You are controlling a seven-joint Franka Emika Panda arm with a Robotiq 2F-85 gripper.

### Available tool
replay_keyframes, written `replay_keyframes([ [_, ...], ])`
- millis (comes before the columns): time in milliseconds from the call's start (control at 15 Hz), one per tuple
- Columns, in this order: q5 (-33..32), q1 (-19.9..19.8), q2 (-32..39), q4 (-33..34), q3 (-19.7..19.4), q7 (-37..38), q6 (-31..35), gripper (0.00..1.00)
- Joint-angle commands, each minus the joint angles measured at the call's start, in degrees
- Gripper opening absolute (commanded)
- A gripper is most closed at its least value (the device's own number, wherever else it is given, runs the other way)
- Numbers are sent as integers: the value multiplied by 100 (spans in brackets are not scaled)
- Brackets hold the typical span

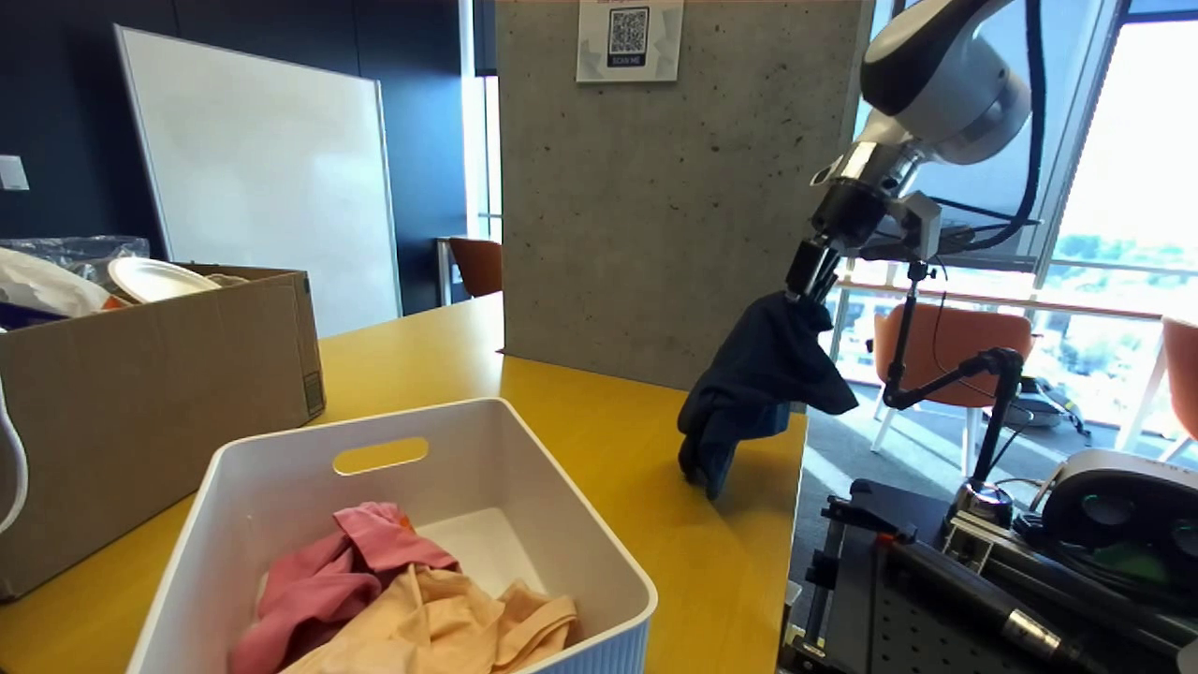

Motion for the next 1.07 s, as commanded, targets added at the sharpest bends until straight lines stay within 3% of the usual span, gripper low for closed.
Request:
replay_keyframes([
  [0,315,-161,653,535,190,-260,-368,4],
  [333,389,-412,1369,1004,579,-300,157,4],
  [467,282,-533,1500,1130,736,-219,26,4],
  [733,-614,-873,861,1165,760,210,-1093,4],
  [1000,-1251,-1121,812,2002,636,559,-2807,4],
])
